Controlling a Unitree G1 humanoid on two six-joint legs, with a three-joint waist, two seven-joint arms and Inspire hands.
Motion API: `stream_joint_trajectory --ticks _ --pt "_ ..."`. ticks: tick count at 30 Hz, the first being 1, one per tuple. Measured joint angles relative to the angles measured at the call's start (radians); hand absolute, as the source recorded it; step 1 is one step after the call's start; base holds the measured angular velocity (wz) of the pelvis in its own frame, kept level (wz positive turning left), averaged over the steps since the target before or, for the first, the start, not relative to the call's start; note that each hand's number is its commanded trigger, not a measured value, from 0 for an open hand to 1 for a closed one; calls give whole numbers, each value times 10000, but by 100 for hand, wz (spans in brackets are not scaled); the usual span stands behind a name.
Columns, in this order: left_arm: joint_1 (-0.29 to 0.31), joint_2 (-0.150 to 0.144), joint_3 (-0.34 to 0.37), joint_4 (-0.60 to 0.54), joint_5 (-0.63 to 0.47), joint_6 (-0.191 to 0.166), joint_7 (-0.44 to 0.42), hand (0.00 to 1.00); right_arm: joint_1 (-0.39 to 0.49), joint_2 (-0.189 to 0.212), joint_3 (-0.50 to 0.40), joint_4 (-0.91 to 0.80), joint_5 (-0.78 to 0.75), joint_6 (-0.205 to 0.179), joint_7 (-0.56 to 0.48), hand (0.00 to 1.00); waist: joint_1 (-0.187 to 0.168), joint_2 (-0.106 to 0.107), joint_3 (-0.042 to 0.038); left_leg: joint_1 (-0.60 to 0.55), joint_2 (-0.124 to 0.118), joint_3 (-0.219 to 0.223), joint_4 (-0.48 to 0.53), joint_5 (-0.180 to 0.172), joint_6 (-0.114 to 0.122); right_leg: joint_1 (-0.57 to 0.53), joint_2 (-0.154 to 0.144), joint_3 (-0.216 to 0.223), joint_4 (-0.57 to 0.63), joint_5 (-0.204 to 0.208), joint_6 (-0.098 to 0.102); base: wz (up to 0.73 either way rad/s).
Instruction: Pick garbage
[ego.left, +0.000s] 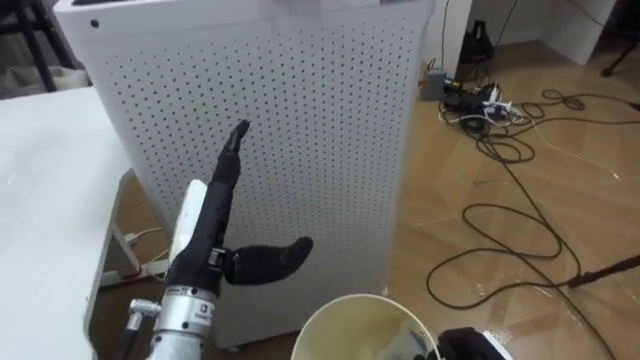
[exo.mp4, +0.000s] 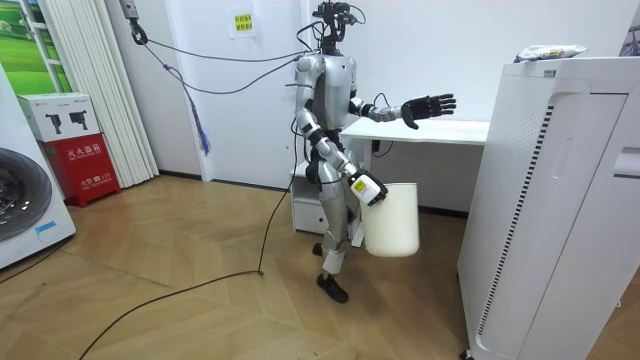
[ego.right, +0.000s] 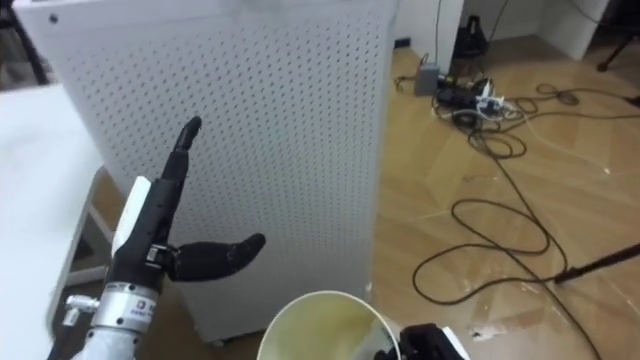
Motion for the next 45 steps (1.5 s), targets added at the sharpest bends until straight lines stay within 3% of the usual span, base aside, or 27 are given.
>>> stream_joint_trajectory --ticks 1,2,3,4,6,7,8,9,10,11,12,13,15,17,20,25,26,28,29,30,31,33,38,45 --pt "1 -3 20 0 -12 -1 -1 0 0 -1 -1 0 0 -15 4 100 -29 -30 -8 -77 45 -50 277 342 -3 128 -9 -33 29 -108 -30 -5" --pt "14 -23 28 0 -18 0 2 0 1 -46 -12 1 2 -46 1 100 -117 -114 11 -111 20 -175 536 922 -15 420 -26 -6 -29 -222 -69 6" --pt "-19 -85 26 -11 -6 -1 -3 0 -13 -51 -34 1 7 -65 -8 100 -195 -225 61 -189 20 -169 541 905 18 617 -33 8 -184 -291 -95 13" --pt "-61 -138 25 -14 15 -1 -3 0 -23 -88 -46 1 7 -69 -8 100 -248 -210 54 -339 27 -172 528 801 49 684 -32 6 -275 -297 -96 20" --pt "-76 -99 32 -175 35 -2 41 0 -24 -301 -39 6 7 -66 -8 100 -151 -379 113 -960 -166 100 -540 90 -67 888 -90 145 -663 -279 -64 2" --pt "-79 -86 39 -205 36 -1 84 0 -25 -309 -24 6 6 -66 -14 100 -78 -395 105 -1061 -240 134 -1110 1 -120 919 -120 159 -732 -272 -52 -12" --pt "-79 -89 37 -218 34 -2 206 0 -20 -321 12 15 -10 -36 -24 100 -28 -485 137 -1127 -410 118 -2460 14 -184 1094 -159 115 -955 -243 1 -4" --pt "-82 -87 41 -223 49 -2 274 0 -16 -342 8 14 -36 -18 -13 100 -40 -479 101 -1127 -580 124 -3915 281 -198 1224 -172 80 -1145 -236 100 0" --pt "-85 -75 39 -243 49 -2 328 0 -27 -365 -19 10 -32 -18 3 100 -22 -499 112 -1155 -733 104 -4341 662 -5 1273 -193 88 -1184 -266 181 0" --pt "-16 -41 33 -249 42 -1 416 0 6 -360 -26 10 -24 -5 14 100 16 -616 17 -965 -982 33 -4623 712 -28 1387 -339 79 -1384 -265 362 6" --pt "-36 -31 34 -264 29 -1 433 0 -3 -375 -57 -27 -19 -8 14 100 -51 -680 -23 -829 -1208 20 -4947 801 87 1491 -446 84 -1632 -175 544 10" --pt "-39 -31 29 -292 27 -1 433 0 -9 -368 -111 -35 -20 -8 13 100 -56 -684 -25 -763 -1266 22 -5091 831 128 1545 -475 83 -1756 -132 618 17" --pt "-32 -2 18 -343 28 -3 428 0 8 -347 -189 -45 -79 -12 11 100 -58 -669 -40 -489 -1604 17 -5536 867 186 1781 -567 78 -2230 8 843 10" --pt "-23 101 24 -421 46 -3 415 0 65 -289 -188 -117 -102 -12 23 100 -11 -679 -49 -319 -1755 -2 -5776 875 201 2060 -572 76 -2650 115 932 6" --pt "-9 330 25 -726 251 -1 420 0 171 -221 -183 -459 -101 -8 162 100 47 -671 -59 -161 -1879 -126 -6068 880 209 2325 -557 -22 -3119 288 1019 9" --pt "278 303 47 -1044 1389 0 726 0 370 -197 -197 -1013 -127 -21 202 100 351 -656 -80 256 -2039 -286 -6506 888 195 2771 -551 -67 -3647 450 1086 5" --pt "288 294 87 -1056 1616 1 859 0 372 -197 -216 -1012 -126 -69 199 100 365 -622 -111 326 -2081 -556 -6622 911 162 2787 -554 -114 -3558 475 1123 12" --pt "287 261 250 -1115 1878 0 1040 0 383 -185 -211 -1000 -128 -161 209 100 579 -533 -106 545 -2047 -1604 -6924 998 53 2414 -549 -123 -2879 469 1175 -18" --pt "294 182 451 -1159 1897 1 1301 0 327 -117 -188 -1038 -132 -238 226 100 672 -422 -74 605 -1958 -2509 -7029 1048 -34 2021 -438 163 -3197 428 1111 -55" --pt "433 96 807 -1171 1898 8 1663 0 417 -126 -163 -1290 -133 -284 200 100 617 -294 -111 484 -1827 -2684 -7021 1042 -202 1756 -339 57 -3580 1091 741 -36" --pt "554 36 933 -1247 1908 7 1723 0 584 -140 -199 -1439 -134 -314 185 100 595 -263 -147 455 -1783 -2525 -7084 1089 -279 1833 -297 -81 -3647 1201 729 -3" --pt "701 42 1112 -1545 2002 -54 1733 0 903 -134 -448 -1536 -117 -371 194 100 451 -318 -112 722 -1683 -1756 -7526 1198 -347 2053 -213 -357 -3842 1219 697 28" --pt "706 80 1121 -2105 2209 -297 2245 0 1084 -243 -471 -1527 -355 -368 220 100 531 -568 -8 947 -1793 -1522 -7823 1382 -307 2222 -227 -422 -4036 1253 677 5" --pt "716 102 1119 -2105 2393 -365 2563 0 1158 -194 -466 -1532 -365 -368 226 100 558 -640 -22 994 -1920 -1500 -7780 1426 -222 2418 -318 -475 -4181 1282 756 5"
